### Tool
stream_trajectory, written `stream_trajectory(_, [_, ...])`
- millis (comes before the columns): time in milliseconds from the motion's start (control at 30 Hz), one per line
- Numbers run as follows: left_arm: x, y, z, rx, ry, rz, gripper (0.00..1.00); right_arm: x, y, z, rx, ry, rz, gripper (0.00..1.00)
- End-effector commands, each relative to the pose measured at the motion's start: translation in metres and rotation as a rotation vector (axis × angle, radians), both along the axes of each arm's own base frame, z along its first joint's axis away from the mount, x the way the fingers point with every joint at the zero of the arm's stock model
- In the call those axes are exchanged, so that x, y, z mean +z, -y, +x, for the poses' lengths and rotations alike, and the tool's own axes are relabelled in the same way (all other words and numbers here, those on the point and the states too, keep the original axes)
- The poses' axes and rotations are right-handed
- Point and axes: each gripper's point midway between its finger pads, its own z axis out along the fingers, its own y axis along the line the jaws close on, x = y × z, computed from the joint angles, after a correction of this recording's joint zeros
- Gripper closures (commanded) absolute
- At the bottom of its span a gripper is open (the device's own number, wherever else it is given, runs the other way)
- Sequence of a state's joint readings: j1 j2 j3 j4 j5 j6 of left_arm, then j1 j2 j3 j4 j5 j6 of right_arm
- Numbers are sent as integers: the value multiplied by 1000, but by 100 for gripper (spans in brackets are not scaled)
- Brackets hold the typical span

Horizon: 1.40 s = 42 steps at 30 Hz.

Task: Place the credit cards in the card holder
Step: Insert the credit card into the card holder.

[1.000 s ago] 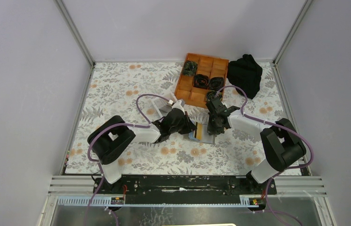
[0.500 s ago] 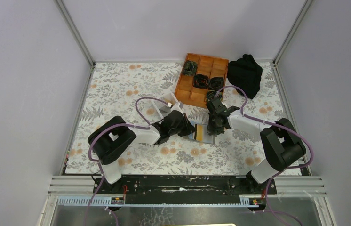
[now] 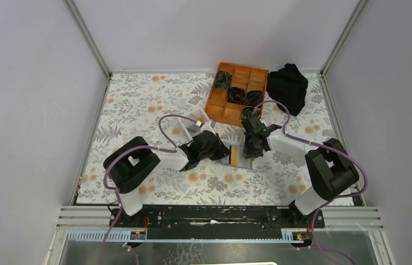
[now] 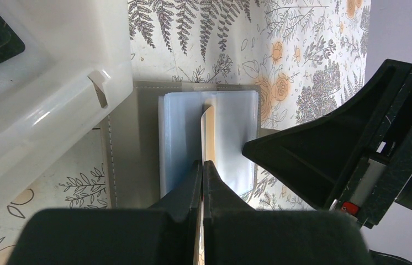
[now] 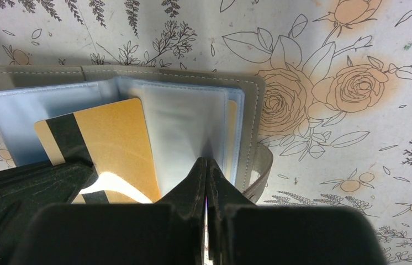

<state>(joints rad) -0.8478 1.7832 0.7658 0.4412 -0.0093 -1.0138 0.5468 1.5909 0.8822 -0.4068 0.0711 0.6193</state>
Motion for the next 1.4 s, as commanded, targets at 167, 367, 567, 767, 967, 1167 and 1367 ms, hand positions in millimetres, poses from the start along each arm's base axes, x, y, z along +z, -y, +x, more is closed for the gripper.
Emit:
stream_trajectory(167, [-15,-4,4,20,16,51,100,-18,14,-7,-18,-43,-69,100])
stream_trajectory(367, [-18,-4,5,32,6,40,100,-19,15,-8,-16,-47,-74,100])
stream_trajectory(567, [-24,-1,1,13,-14,40,100,-20,16,-9,-17,-50,-78,100])
stream_trajectory(767, [-35,1,-4,-19,-43,62,100,-20,16,-8,-15,-47,-81,100])
stream_trajectory(967, [-40,2,-6,-51,-47,94,100,-20,17,-7,-18,-45,-84,100])
stream_trajectory(1167, [-44,-2,-11,-69,-56,118,100,-19,16,-4,-18,-39,-89,100])
stream_trajectory(1367, [-51,6,-17,-126,-87,116,100,-18,14,-1,-17,-36,-81,100])
